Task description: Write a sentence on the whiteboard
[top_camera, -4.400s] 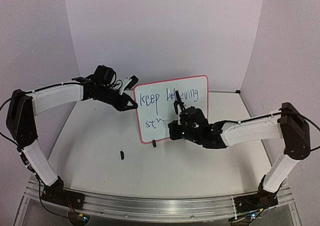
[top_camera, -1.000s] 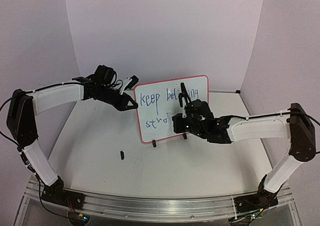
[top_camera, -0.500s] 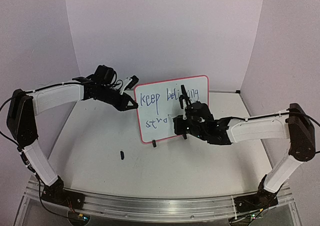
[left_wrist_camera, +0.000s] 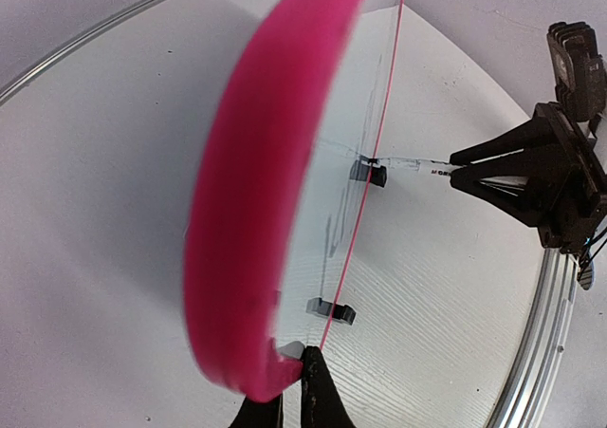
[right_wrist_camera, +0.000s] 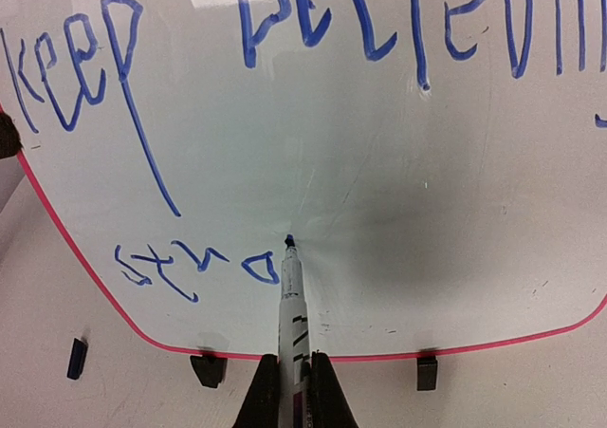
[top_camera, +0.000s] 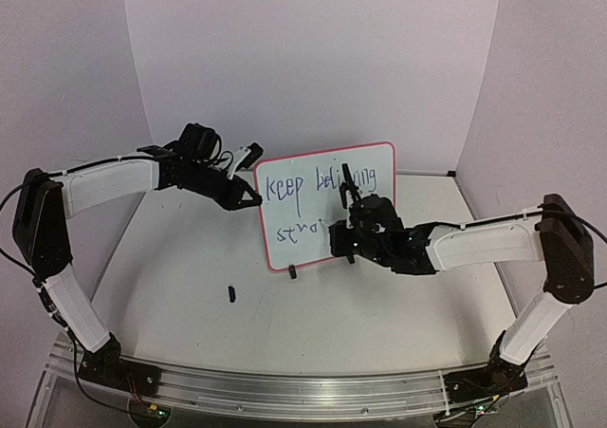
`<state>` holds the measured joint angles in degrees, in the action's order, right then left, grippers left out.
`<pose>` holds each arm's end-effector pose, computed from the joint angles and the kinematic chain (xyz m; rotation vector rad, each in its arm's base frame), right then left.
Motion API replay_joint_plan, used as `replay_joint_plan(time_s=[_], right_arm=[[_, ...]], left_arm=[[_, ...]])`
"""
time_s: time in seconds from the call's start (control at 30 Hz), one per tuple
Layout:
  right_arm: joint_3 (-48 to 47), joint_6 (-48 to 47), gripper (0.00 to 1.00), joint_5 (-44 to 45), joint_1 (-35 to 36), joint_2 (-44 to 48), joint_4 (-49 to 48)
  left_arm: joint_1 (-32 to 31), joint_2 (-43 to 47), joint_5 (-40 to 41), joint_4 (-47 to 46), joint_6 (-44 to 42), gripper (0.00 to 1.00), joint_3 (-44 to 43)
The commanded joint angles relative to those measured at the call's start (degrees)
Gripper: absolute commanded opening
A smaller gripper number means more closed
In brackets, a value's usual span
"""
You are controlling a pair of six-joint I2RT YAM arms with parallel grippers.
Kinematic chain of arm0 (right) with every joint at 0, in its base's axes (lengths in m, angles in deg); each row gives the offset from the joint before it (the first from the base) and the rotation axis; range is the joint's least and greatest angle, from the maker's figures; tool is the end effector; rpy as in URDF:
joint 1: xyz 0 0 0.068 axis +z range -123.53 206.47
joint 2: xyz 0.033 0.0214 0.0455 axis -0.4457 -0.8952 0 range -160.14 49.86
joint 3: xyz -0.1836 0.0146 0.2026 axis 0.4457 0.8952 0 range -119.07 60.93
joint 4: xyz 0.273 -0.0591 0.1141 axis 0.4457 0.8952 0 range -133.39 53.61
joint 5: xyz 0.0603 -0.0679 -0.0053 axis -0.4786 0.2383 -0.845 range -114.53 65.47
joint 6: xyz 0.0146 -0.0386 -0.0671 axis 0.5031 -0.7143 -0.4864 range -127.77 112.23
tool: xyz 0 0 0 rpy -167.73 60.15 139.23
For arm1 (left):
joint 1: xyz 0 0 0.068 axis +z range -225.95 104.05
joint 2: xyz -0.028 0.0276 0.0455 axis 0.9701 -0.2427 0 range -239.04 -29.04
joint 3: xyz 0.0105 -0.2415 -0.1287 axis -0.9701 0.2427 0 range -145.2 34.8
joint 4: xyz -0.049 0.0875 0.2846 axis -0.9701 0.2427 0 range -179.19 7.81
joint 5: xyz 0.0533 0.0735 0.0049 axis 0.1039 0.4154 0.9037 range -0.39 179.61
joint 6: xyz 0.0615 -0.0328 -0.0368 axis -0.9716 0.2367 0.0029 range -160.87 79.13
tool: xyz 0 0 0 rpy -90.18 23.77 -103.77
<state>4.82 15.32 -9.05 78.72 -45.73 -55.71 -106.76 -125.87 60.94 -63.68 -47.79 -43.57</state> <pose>0.2774 0.3287 0.1772 -0.3537 2.0405 0.5483 0.3607 -0.2528 0.2499 0.9968 2.1323 -0.7908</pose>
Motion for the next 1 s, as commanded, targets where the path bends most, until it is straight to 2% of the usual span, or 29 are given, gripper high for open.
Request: replay_joint_plan(time_s=[0.0, 0.3, 0.97], right_arm=[[0.6, 1.3, 0.00, 0.3, -0.6, -1.3, -1.0], [2.9, 3.5, 0.00, -0.8, -0.6, -0.6, -1.0], [0.2, 0.5, 0.00, 0.4, -0.6, 2.7, -1.8]], left_arm=[[-1.2, -3.0, 3.7, 8.7, -2.7, 0.00, 1.3], [-1.2, -3.2, 3.8, 8.6, -2.7, 0.00, 1.3], [-1.1, -3.4, 3.6, 8.6, -2.7, 0.00, 1.2]])
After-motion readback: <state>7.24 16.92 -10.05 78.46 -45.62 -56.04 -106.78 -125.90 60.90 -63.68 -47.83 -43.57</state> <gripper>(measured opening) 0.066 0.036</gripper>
